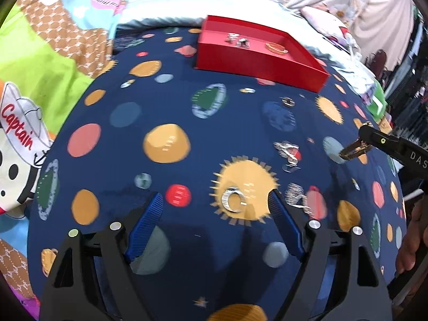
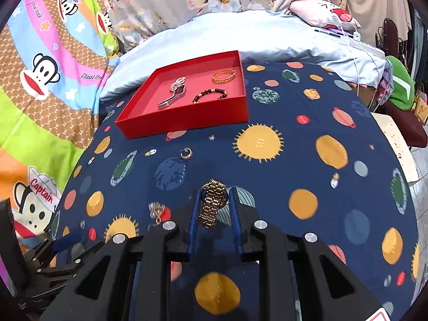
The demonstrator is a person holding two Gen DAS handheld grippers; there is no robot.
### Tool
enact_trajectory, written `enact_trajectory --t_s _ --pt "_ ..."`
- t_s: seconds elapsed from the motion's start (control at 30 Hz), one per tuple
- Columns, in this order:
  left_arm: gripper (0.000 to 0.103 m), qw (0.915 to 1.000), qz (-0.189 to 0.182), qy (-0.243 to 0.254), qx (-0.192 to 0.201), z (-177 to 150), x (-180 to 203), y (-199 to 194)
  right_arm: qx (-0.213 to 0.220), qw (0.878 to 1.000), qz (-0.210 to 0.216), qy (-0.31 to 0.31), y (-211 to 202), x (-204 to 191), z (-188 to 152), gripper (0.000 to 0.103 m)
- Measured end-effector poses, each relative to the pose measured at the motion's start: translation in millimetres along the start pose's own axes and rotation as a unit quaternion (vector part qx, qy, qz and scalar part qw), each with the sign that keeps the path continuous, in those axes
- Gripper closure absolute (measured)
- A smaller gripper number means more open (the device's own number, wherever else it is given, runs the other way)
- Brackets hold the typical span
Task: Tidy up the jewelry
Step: 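Grasp the gold watch with the right gripper while the left gripper approaches the silver ring, then grasp the silver chain pendant with the left gripper while the right gripper holds the watch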
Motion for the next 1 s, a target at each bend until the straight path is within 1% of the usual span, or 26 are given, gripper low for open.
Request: enact_trajectory --t_s 0.1,0.2,0.3,0.43,0.5,0.57,0.67,0.77,0.8,0.83,0.87,0.93,1.0 --pt "0.025 0.9998 -0.011 0.016 0.006 2 17 -3 -0.002 1.0 -0.003 0.003 -5 7 -7 0.083" --pt "0.025 0.999 -0.032 0.03 0.006 3 35 -3 -0.005 1.0 -0.005 0.01 -9 16 -12 0.083" --pt "0.03 0.9977 -0.049 0.047 -0.003 2 54 2 -0.004 1.0 -0.006 0.016 -13 23 -16 0.083" --pt "0.04 0.9966 -0.064 0.048 -0.019 0 66 13 -0.004 1.0 -0.004 0.022 -16 28 -20 0.083" --pt "0.042 0.9968 -0.063 0.043 -0.022 0 67 16 -0.005 1.0 -0.003 0.024 -17 31 -22 0.083" --pt "0.046 0.9972 -0.056 0.042 -0.024 1 69 19 -0.007 1.0 -0.002 0.026 -17 32 -24 0.083" --pt "0.054 0.9977 -0.045 0.045 -0.024 2 73 23 -0.009 1.0 -0.001 0.026 -17 34 -26 0.083" --pt "0.066 0.9974 -0.045 0.052 -0.022 3 76 24 -0.01 1.0 0.0 0.026 -17 35 -27 0.083" --pt "0.072 0.9972 -0.045 0.056 -0.021 3 77 24 -0.01 1.0 0.0 0.027 -17 35 -27 0.083" --pt "0.077 0.997 -0.045 0.059 -0.02 2 78 24 -0.01 1.0 0.001 0.027 -17 35 -27 0.083" --pt "0.079 0.9968 -0.046 0.062 -0.02 2 79 25 -0.011 1.0 0.001 0.027 -17 35 -28 0.083" --pt "0.094 0.9963 -0.055 0.063 -0.02 2 79 24 -0.012 1.0 0.003 0.026 -17 34 -29 0.083" --pt "0.096 0.996 -0.06 0.063 -0.02 1 79 24 -0.013 1.0 0.004 0.026 -16 33 -31 0.083"
Point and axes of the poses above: each gripper's, at about its wrist camera, not at the fingertips, and y roughly the way its jaws point, x to its right, z to its top, the point moved 3 cm from there along y, roughly the way its jaws point, and after that the axes turned 14 degrees about y, right-handed, at the moved point
